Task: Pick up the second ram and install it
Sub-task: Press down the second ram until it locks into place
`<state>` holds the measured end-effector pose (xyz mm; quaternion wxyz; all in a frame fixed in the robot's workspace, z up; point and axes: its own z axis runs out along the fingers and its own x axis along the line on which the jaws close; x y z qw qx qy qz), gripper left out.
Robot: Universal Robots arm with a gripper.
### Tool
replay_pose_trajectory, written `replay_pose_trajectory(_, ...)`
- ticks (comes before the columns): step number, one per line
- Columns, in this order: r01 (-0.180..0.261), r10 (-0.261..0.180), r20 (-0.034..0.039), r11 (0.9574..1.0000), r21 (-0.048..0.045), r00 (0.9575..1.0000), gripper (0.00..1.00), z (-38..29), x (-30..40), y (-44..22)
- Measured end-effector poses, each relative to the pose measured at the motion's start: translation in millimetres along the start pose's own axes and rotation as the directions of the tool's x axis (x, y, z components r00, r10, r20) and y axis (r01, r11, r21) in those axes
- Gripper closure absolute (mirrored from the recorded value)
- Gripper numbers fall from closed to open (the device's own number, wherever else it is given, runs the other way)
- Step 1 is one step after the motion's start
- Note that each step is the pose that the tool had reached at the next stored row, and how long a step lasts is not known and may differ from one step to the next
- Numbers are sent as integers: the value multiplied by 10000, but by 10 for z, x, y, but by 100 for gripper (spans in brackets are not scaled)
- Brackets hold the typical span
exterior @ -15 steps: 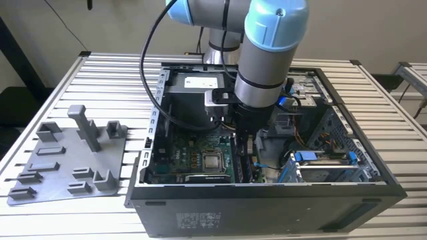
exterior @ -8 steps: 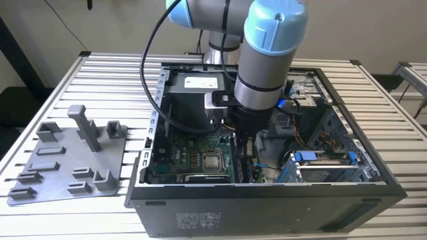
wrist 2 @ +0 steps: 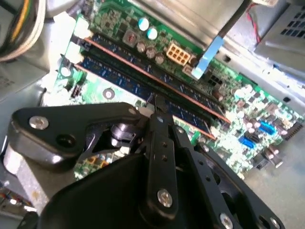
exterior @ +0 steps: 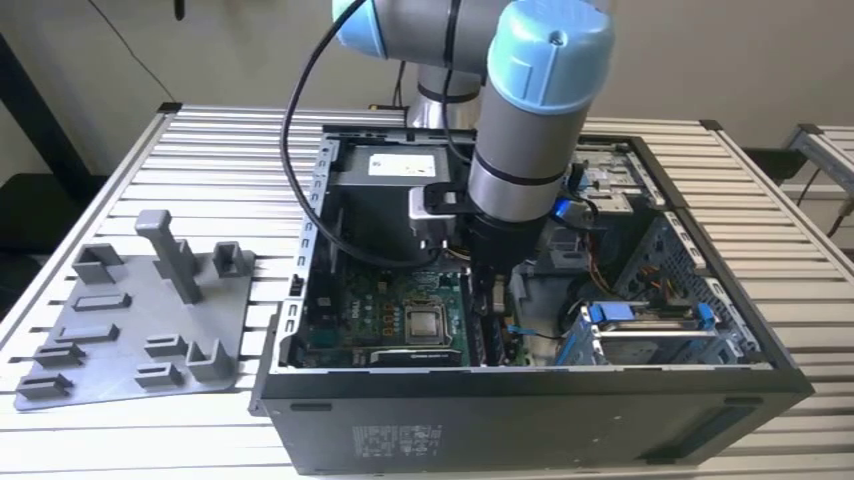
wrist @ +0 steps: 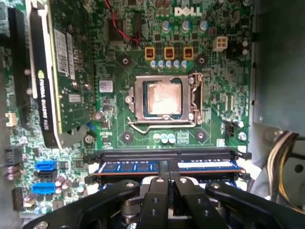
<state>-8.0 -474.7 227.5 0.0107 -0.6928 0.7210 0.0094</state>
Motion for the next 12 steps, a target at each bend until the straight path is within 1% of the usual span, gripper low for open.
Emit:
replay_pose_trajectory(1,0,0,-16,10000,-3,10000,89,-52,2,1)
replay_pose_trajectory(2,0,0,-15,10000,-3,10000,89,-95,1,1)
replay_pose_trajectory(3,0,0,-15,10000,-3,10000,89,-129,0,1)
replay_pose_trajectory(4,0,0,-18,10000,-3,10000,89,-146,0,1)
replay_pose_trajectory(12,0,0,-18,10000,-3,10000,89,-186,-1,1)
